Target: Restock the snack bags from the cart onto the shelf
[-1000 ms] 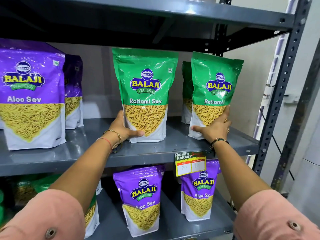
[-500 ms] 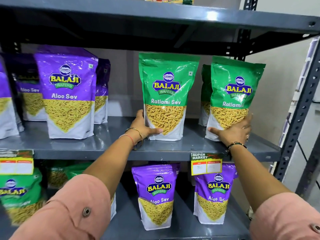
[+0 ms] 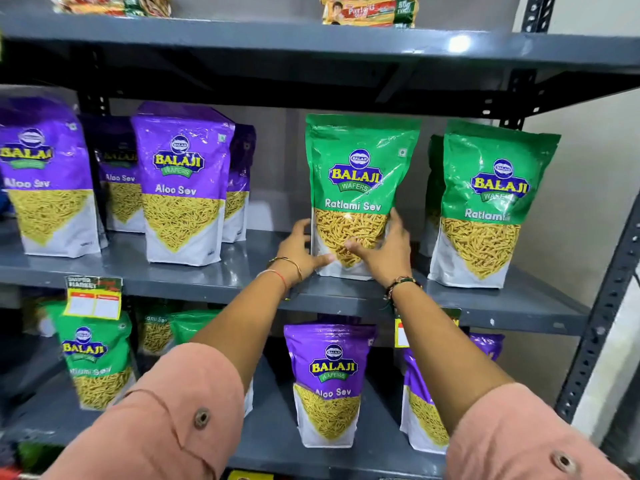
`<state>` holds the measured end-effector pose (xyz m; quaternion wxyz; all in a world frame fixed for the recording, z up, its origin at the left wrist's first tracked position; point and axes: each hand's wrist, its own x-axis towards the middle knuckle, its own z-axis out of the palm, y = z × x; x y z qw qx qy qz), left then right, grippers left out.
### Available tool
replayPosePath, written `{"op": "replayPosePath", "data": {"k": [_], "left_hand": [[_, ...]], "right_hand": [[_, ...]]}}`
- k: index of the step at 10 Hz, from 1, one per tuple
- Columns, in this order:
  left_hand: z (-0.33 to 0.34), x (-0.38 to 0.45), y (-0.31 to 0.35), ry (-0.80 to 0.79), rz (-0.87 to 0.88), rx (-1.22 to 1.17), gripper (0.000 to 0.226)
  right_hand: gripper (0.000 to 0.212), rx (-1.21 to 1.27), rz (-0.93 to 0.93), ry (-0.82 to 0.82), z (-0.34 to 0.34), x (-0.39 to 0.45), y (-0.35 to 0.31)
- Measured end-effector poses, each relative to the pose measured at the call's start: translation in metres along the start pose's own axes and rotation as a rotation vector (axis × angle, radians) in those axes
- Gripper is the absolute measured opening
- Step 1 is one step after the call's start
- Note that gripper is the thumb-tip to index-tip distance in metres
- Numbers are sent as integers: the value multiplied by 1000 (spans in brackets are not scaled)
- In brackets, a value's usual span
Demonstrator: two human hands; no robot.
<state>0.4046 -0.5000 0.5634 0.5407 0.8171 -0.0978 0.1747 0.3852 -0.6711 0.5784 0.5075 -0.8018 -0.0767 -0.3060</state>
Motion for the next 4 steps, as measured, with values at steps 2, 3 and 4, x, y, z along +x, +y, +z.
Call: {"op": "replayPosePath", "data": {"k": [2, 3, 4], "left_hand": [[17, 0, -8, 146, -20, -5, 68], [14, -8, -3, 146, 18, 74, 66], [3, -11, 12, 240, 113, 224, 73]], "right_hand": [[93, 40, 10, 66, 9, 0, 14], [90, 3, 1, 62, 7, -6, 12], [85, -162, -45, 135, 8, -12, -1]]}}
